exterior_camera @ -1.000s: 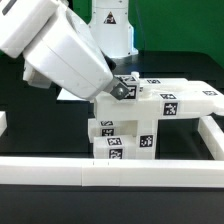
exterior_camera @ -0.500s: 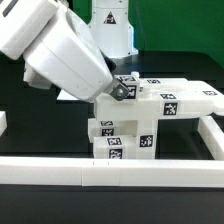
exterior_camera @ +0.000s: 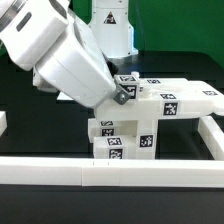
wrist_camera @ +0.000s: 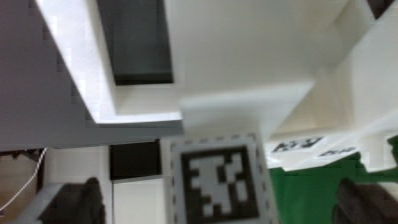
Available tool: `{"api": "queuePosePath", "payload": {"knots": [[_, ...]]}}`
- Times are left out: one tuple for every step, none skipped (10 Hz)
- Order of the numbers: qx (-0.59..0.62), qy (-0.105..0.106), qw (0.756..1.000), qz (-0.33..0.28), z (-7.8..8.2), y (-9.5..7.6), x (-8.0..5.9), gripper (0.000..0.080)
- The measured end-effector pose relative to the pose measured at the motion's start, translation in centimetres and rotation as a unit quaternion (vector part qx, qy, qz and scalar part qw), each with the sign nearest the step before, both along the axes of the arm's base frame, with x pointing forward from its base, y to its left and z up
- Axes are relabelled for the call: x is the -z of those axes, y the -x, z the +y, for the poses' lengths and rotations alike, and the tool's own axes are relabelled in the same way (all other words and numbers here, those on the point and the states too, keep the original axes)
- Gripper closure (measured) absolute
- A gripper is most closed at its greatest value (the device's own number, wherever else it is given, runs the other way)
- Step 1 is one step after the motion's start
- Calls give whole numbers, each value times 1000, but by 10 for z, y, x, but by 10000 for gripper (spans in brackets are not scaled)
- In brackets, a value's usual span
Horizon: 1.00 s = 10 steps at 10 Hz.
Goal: Assemble chair
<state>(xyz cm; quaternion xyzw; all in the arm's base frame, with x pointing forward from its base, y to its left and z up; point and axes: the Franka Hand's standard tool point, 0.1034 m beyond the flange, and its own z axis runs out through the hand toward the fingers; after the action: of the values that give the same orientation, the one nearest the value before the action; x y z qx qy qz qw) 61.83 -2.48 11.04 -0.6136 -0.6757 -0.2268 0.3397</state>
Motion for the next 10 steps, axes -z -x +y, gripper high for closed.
{"api": "queuePosePath", "payload": {"knots": [[1,-1,1000,2,-1,1,2,150],[1,-1,1000,2,-1,1,3,150],[2,-1,1000,2,-1,1,3,280],[2,-1,1000,2,-1,1,4,280],[2,-1,1000,3,0,1,5,419],[2,-2,1000,4,0,2,6,520],[2,-2,1000,4,0,2,6,519],[2,-2,1000,4,-1,2,6,519],[3,-2,1000,4,-1,1,6,519],[3,-1,1000,3,-2,1,5,519]]}}
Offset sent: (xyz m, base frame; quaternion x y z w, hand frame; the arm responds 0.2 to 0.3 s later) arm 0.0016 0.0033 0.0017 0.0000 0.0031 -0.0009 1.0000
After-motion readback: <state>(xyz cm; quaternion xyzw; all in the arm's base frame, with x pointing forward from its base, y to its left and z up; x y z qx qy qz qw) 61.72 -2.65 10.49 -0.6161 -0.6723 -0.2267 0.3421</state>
